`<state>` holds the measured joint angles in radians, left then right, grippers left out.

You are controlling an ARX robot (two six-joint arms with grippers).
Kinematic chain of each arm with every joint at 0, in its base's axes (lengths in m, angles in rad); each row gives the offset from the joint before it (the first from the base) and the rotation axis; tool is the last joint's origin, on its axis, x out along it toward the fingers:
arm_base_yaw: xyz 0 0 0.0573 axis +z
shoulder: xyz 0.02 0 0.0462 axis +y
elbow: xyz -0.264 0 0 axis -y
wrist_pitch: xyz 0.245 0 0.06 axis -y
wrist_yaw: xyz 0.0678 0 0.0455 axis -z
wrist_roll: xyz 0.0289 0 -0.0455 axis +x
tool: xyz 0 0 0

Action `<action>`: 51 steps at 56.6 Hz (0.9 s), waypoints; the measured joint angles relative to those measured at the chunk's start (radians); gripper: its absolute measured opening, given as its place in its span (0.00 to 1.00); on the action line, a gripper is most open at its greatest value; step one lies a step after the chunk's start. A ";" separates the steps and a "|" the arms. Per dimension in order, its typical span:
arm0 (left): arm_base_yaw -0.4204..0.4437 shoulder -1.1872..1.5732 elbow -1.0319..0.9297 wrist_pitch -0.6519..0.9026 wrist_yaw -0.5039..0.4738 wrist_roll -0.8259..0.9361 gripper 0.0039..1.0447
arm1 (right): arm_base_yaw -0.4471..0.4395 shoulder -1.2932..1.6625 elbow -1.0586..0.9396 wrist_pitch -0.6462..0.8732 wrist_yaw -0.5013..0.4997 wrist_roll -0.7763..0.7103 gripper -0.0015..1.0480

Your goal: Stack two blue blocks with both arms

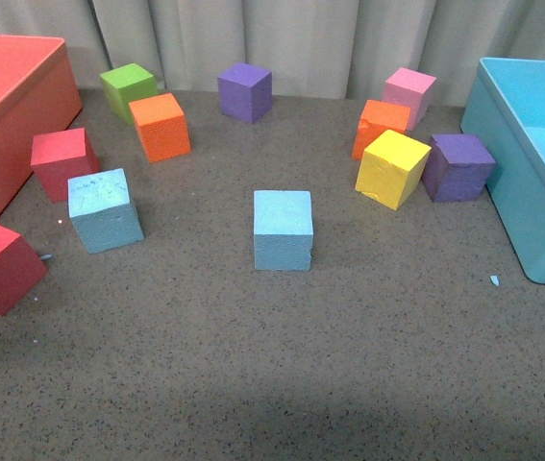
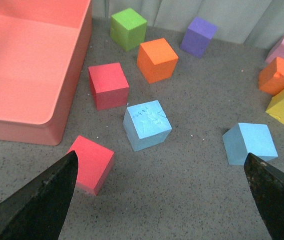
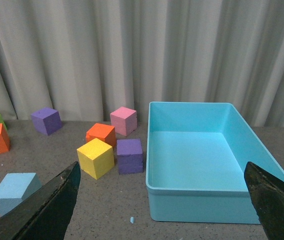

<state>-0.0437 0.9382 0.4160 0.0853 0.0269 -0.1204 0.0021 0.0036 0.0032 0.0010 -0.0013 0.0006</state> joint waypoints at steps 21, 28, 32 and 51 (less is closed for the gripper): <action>-0.087 0.667 0.455 -0.127 -0.050 -0.149 0.94 | 0.000 0.000 0.000 0.000 0.000 0.000 0.91; -0.077 0.797 0.578 -0.192 -0.024 -0.198 0.94 | 0.000 0.000 0.000 0.000 0.000 0.000 0.91; -0.068 0.872 0.645 -0.254 -0.036 -0.229 0.94 | 0.000 0.000 0.000 0.000 0.000 0.000 0.91; -0.037 1.049 0.779 -0.395 -0.029 -0.272 0.94 | 0.000 0.000 0.000 0.000 0.000 0.000 0.91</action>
<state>-0.0803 1.9869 1.1954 -0.3096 -0.0021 -0.3923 0.0021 0.0036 0.0032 0.0006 -0.0013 0.0006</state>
